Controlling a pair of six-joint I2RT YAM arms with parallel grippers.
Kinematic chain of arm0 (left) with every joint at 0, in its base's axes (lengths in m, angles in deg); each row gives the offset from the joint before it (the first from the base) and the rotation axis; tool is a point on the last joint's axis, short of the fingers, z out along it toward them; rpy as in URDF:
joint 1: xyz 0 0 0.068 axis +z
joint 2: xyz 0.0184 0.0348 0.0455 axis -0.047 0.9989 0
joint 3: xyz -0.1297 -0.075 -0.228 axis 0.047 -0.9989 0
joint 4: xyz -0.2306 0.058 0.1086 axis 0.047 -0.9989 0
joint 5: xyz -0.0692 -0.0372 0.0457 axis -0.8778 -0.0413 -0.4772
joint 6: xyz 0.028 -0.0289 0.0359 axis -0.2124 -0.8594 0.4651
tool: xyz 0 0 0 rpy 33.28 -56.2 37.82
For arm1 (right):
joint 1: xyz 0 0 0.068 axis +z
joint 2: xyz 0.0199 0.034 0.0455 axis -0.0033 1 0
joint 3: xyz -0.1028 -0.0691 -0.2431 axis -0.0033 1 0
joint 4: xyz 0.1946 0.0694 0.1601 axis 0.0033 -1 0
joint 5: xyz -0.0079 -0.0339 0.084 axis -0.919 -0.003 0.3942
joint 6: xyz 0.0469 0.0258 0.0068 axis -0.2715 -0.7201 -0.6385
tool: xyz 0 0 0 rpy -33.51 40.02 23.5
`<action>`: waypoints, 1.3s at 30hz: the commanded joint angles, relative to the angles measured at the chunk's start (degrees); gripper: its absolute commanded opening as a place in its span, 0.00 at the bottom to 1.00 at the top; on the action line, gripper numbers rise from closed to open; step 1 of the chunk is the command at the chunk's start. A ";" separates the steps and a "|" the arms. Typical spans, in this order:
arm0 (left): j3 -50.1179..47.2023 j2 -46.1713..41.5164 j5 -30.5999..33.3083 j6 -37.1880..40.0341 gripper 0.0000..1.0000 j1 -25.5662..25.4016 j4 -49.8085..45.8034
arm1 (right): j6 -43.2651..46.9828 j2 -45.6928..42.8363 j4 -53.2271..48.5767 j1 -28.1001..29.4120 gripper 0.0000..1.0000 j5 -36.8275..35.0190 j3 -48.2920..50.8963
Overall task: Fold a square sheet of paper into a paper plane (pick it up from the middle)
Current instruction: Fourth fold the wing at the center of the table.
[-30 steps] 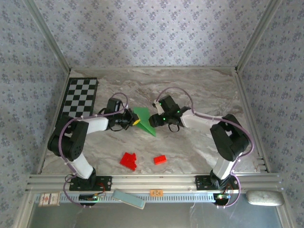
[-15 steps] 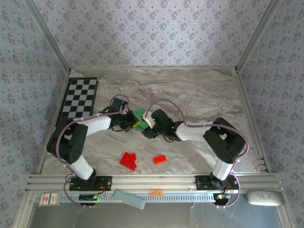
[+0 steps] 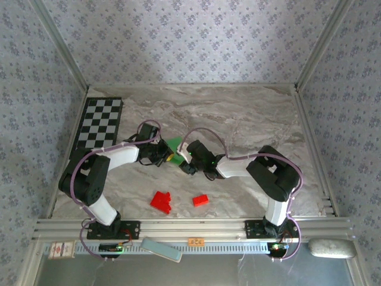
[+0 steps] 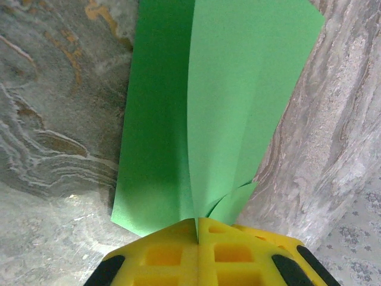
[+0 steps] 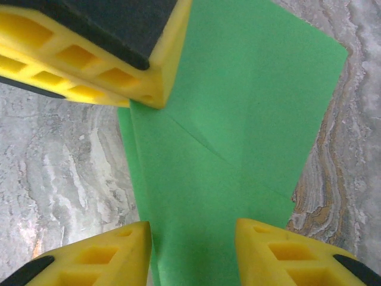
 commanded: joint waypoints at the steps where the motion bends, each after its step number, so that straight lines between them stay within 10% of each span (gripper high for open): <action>1: 1.94 -1.17 0.24 -0.50 0.05 -0.50 -1.73 | 1.37 1.04 -0.01 0.30 0.42 -1.61 -0.10; 19: 2.39 -1.14 0.15 -0.65 0.09 -0.41 -2.36 | 1.84 1.88 -1.03 0.48 0.32 -2.10 -0.54; 33: -3.15 -10.95 2.93 1.22 0.38 5.21 -1.87 | -0.59 2.19 -0.61 -0.24 0.22 2.41 0.30; 39: -9.21 -13.45 1.79 0.25 0.30 5.02 6.20 | -3.70 1.79 0.88 -1.79 0.22 6.82 1.17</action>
